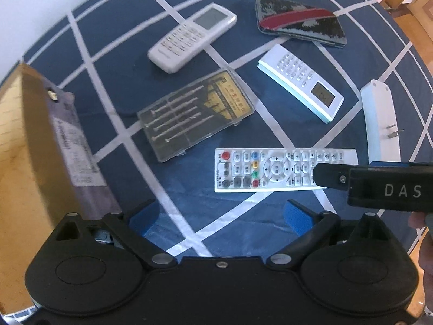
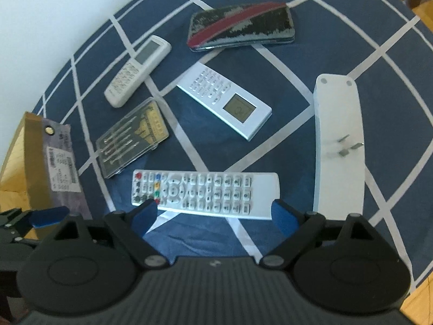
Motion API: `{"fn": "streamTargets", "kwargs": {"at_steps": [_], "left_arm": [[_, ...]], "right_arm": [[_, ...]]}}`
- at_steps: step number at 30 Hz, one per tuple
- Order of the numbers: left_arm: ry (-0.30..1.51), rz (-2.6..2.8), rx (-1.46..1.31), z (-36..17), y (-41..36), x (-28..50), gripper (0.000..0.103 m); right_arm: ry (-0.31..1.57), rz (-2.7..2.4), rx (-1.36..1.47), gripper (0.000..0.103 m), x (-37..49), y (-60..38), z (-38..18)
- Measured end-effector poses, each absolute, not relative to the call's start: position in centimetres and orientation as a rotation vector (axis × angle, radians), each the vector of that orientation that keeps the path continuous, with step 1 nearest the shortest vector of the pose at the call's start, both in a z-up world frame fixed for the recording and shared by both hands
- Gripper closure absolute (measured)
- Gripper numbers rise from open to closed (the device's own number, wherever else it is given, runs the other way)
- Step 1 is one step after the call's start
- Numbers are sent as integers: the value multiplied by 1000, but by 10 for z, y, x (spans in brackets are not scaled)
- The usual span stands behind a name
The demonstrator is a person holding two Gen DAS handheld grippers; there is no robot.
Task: Organize objects
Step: 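Move both grippers toward the white TV remote with colored buttons, then close the left gripper on the TV remote while the right gripper grips it too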
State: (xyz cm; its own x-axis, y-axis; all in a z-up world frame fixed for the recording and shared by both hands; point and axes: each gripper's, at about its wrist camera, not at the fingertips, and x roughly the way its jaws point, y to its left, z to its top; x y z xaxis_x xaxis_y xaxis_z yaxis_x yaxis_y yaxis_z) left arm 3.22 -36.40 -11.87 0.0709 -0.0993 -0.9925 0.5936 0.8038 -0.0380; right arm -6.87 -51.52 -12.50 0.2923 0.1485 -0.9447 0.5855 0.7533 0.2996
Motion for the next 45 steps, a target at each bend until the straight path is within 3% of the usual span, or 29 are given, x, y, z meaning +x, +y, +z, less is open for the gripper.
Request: {"fn": "streamTargets", "kwargs": {"at_steps": [20, 31, 45], "left_arm": [[1529, -663, 376, -169, -383, 50, 10], [1550, -714, 326, -176, -381, 55, 17], [1555, -705, 294, -178, -383, 60, 17]], "right_arm": [[1380, -351, 748, 11, -51, -537, -174], [1394, -350, 718, 12, -46, -537, -172], [1400, -359, 723, 12, -50, -540, -170]]}}
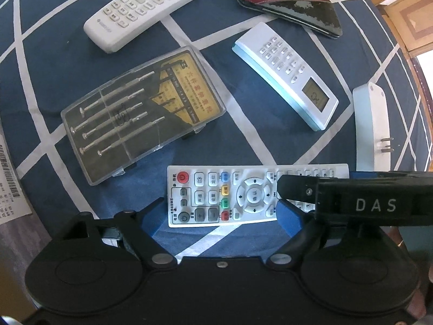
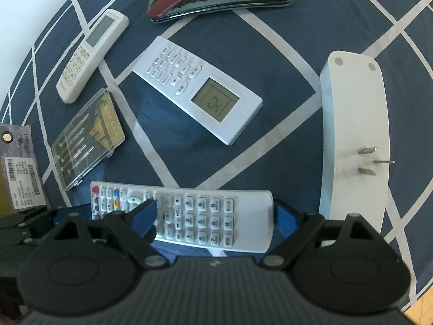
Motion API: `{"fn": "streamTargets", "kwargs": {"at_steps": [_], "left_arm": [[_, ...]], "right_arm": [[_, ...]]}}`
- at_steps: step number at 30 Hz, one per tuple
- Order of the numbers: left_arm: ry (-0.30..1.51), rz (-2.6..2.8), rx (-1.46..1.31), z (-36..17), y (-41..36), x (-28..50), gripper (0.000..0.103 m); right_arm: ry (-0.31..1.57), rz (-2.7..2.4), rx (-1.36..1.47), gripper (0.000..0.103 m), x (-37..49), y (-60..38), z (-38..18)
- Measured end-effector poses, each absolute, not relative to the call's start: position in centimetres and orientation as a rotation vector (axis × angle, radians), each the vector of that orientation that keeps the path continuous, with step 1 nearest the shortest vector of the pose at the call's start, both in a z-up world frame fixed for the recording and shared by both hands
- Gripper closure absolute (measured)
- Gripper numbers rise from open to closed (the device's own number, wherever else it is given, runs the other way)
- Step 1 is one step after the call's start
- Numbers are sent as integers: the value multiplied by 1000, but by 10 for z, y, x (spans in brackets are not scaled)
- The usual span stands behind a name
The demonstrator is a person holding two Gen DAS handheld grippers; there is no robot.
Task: Organize objects
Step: 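Close the left gripper on the TV remote while the right gripper grips it too, then lift the TV remote with both grippers and carry it over the box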
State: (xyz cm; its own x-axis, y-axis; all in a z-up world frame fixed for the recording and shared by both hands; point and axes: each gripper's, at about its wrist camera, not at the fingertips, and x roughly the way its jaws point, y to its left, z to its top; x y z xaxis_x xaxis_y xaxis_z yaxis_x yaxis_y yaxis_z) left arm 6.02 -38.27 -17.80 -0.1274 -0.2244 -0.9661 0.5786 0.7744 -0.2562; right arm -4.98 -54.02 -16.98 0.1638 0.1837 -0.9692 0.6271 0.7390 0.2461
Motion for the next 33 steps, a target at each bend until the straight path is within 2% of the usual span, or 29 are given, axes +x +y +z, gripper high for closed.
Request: {"fn": "streamTargets", "kwargs": {"at_steps": [19, 33], "left_arm": [[1544, -672, 310, -167, -384, 60, 20], [1403, -584, 266, -95, -352, 41, 22]], "right_arm": [[1393, -344, 687, 17, -52, -539, -163], [1273, -243, 606, 17, -38, -511, -113]]}}
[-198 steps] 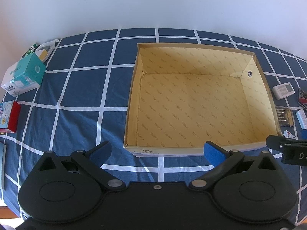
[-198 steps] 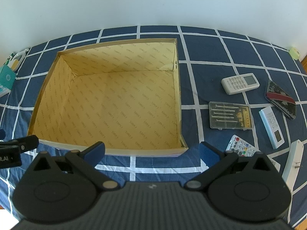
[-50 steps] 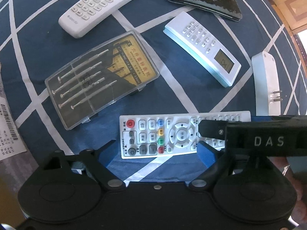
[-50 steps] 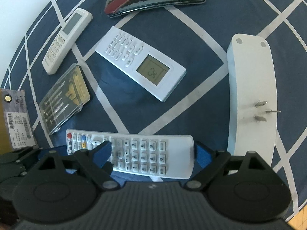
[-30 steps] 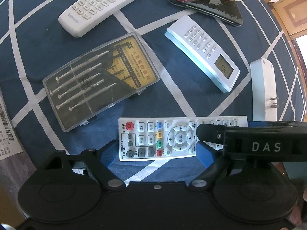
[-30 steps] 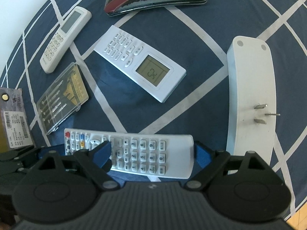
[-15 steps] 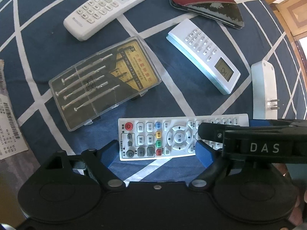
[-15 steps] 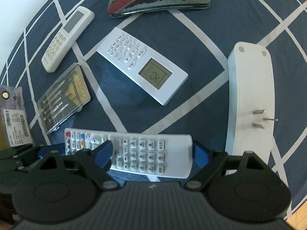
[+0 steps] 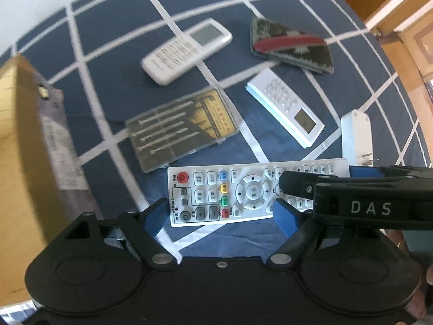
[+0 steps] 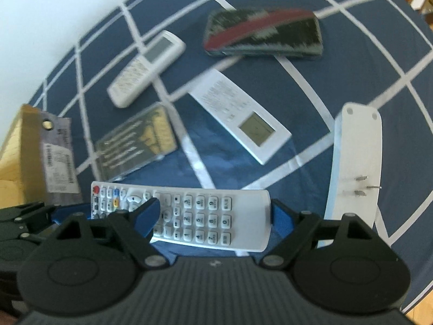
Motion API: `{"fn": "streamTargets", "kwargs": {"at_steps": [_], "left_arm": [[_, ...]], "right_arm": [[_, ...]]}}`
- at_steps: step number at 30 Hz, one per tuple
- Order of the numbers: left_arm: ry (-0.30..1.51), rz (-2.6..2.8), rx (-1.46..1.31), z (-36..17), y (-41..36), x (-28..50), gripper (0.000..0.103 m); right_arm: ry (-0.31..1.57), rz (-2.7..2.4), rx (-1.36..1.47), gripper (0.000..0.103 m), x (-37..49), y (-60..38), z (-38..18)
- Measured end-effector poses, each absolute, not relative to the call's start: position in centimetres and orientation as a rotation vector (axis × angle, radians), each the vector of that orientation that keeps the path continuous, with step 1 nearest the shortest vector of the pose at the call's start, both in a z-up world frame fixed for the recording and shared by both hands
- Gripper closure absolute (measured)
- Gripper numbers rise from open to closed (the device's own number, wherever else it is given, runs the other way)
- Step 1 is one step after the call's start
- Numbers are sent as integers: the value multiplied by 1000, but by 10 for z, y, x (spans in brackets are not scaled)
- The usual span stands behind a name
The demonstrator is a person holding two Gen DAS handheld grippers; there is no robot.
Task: Organize objects
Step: 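Lift the TV remote with both grippers and carry it over the box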
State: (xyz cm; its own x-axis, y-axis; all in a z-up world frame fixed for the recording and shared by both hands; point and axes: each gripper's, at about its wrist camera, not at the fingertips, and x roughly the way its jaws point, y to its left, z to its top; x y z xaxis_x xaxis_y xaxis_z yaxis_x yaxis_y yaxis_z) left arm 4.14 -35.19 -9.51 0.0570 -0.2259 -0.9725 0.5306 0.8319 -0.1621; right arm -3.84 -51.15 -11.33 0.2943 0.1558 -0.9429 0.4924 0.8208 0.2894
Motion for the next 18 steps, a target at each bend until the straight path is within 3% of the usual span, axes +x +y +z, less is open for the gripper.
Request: {"fn": "streamTargets", "kwargs": {"at_steps": [18], "left_arm": [[1235, -400, 174, -18, -236, 4, 22]], "right_arm": [[1118, -51, 462, 17, -44, -403, -34]]}}
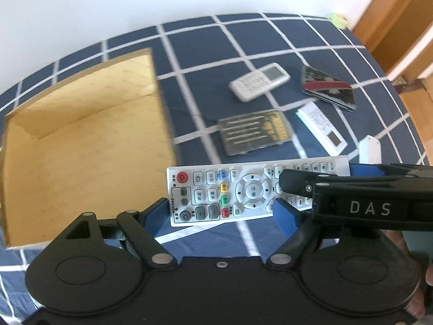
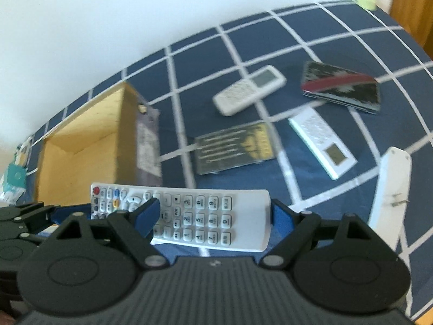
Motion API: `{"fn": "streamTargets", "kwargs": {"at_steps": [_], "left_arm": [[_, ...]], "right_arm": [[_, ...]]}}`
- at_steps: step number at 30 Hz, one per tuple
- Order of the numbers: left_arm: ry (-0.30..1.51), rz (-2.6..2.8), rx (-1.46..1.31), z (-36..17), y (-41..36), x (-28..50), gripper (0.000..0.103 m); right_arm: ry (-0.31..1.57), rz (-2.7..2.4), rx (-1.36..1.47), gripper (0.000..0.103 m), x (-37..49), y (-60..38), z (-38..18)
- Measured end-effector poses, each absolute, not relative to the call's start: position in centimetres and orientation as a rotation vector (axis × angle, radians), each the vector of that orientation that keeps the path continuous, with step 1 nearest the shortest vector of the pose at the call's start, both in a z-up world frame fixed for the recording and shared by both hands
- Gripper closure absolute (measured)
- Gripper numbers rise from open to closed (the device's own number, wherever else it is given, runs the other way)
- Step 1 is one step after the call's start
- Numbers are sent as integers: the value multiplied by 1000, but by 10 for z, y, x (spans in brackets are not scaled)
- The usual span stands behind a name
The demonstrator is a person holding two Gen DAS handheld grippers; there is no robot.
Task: Organize objects
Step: 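Lift the TV remote with both grippers and carry it over the box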
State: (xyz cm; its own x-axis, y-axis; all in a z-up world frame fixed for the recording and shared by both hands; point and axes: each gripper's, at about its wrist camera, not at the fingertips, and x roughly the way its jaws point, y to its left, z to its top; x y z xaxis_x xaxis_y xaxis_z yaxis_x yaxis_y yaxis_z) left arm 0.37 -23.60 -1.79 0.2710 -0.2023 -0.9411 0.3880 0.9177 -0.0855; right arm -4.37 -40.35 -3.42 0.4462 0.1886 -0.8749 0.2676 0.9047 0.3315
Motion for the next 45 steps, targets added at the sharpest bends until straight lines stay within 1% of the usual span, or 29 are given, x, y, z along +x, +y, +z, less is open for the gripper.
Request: {"fn": "streamTargets", "kwargs": {"at_steps": [13, 23, 31, 45], "left_arm": [[1184, -238, 102, 3, -128, 9, 22], [1173, -159, 38, 3, -71, 46, 22], [1195, -138, 2, -22, -48, 99, 22], [1277, -152, -13, -86, -38, 180, 22]], "right_arm": [[1082, 107, 380, 17, -9, -295, -19], [1088, 197, 316, 17, 44, -232, -15], [1119, 220, 277, 17, 107, -211, -33], [1209, 199, 287, 17, 195, -207, -100]]}}
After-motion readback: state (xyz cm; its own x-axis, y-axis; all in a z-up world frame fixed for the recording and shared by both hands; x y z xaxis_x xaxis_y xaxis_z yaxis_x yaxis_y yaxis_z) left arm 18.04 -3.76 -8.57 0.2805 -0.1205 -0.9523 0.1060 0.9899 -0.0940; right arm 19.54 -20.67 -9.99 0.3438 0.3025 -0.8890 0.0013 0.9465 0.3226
